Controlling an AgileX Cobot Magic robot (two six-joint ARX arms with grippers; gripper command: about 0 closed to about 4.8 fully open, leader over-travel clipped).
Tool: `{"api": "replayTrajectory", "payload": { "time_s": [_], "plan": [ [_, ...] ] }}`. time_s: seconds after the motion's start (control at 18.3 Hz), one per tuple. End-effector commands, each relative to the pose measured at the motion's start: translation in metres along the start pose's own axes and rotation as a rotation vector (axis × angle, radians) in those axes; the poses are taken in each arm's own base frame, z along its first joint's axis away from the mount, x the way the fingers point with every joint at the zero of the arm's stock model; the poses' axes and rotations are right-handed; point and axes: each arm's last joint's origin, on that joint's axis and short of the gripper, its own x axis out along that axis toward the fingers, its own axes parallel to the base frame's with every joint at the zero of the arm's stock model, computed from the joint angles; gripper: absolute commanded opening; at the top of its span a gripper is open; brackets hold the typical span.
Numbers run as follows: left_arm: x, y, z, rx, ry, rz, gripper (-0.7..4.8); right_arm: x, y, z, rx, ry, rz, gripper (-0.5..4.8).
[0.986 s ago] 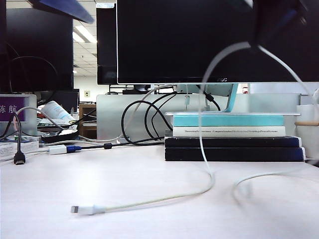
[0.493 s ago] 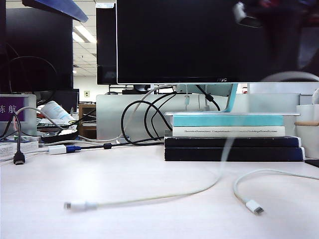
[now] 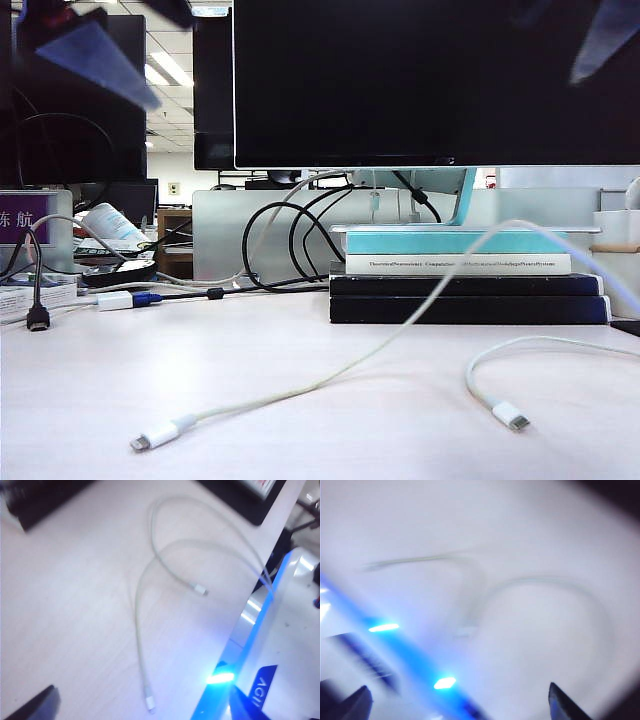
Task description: Unfold the white charging cable into a straight cable.
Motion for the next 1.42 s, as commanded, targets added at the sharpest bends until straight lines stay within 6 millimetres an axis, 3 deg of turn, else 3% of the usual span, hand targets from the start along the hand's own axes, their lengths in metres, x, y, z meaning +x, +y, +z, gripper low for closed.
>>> {"api": "replayTrajectory", "payload": {
  "time_s": [0.05,0.16,0.27,0.49,0.6,0.77,0.82,0.93,0.99,1.04,1.2,1.42],
  "plan": [
    [0.002,0.003,0.002,0.014,-0.005,0.057,4.79,0.003,0.001,-0.003,0.004,-0.003,0.061,3.63],
    [0.008,0.005,0.002,0.013,0.008,0.015,4.79,0.007,0.0,-0.003,-0.003,0.01,0.064,3.45],
    [0.034,-0.002,0.009,0.068,0.048,-0.004,4.79,0.042,-0.016,-0.007,0.046,0.139,0.093,3.45],
    [0.049,-0.005,0.01,0.086,0.075,-0.02,4.79,0.066,-0.022,-0.018,0.074,0.188,0.13,3.45],
    [0.06,-0.005,0.011,0.086,0.096,-0.036,4.79,0.089,-0.026,-0.027,0.08,0.209,0.163,3.45],
    [0.062,-0.006,0.012,0.092,0.09,-0.038,4.79,0.107,-0.029,-0.027,0.083,0.169,0.24,3.44],
    [0.062,-0.006,0.012,0.088,0.09,-0.038,4.79,0.115,-0.028,-0.023,0.065,0.175,0.24,3.0],
    [0.062,-0.006,0.011,0.081,0.095,-0.038,4.79,0.134,-0.026,-0.017,0.05,0.205,0.245,2.6],
    [0.062,-0.006,0.011,0.079,0.099,-0.038,4.79,0.14,-0.027,-0.015,0.046,0.214,0.249,1.62],
    [0.062,-0.005,0.01,0.077,0.11,-0.019,4.79,0.147,-0.027,-0.013,0.037,0.214,0.254,-0.06],
    [0.06,-0.004,0.003,0.056,0.189,0.055,4.79,0.157,-0.016,0.003,-0.041,0.087,0.352,-0.04],
    [0.032,-0.013,0.005,0.075,0.133,0.222,4.79,0.165,0.008,0.031,-0.124,-0.128,0.433,-0.04]
  ]
}}
